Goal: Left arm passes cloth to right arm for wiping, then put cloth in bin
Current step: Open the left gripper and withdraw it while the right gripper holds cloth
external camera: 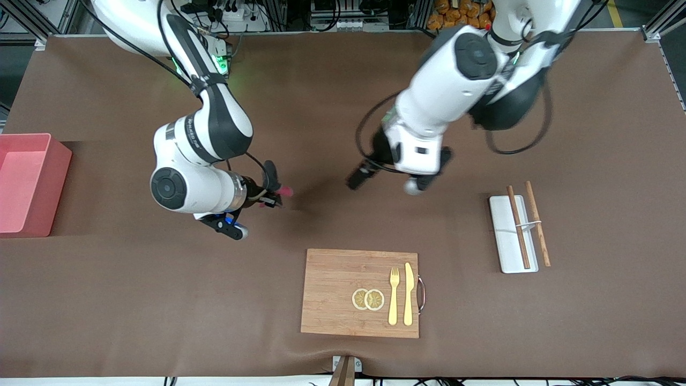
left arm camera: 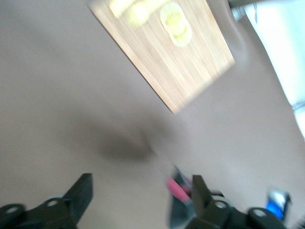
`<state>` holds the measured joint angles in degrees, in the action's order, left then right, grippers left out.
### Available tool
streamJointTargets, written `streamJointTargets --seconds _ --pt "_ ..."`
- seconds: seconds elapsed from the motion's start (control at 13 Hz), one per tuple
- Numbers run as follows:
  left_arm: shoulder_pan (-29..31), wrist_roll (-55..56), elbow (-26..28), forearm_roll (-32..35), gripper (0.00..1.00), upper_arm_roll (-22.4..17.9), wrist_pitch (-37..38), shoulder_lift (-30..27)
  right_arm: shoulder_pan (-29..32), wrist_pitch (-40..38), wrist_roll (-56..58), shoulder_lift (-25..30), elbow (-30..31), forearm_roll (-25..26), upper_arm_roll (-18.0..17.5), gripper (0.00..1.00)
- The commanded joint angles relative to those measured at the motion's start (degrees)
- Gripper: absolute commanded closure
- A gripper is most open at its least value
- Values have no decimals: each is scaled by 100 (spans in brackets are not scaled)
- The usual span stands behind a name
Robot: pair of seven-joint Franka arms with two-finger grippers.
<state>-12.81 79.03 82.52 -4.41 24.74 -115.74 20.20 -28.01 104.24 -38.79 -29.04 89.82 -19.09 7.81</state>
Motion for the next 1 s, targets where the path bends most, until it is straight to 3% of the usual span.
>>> streamJointTargets --seconds 0.0,0.15,0.54,0.92 --pt "567 -1392 89 265 0 22 682 -367 435 200 291 -162 289 728 -60 100" --pt "989 -2204 89 274 0 22 1025 -534 891 744 791 -199 788 1142 -60 100" --pt "1895 -4016 80 283 0 22 2010 -990 1990 1790 2768 -85 1642 1319 -34 100" --pt "2563 -5571 106 274 0 22 2581 -1325 3527 2144 5404 -76 1740 1740 -8 100"
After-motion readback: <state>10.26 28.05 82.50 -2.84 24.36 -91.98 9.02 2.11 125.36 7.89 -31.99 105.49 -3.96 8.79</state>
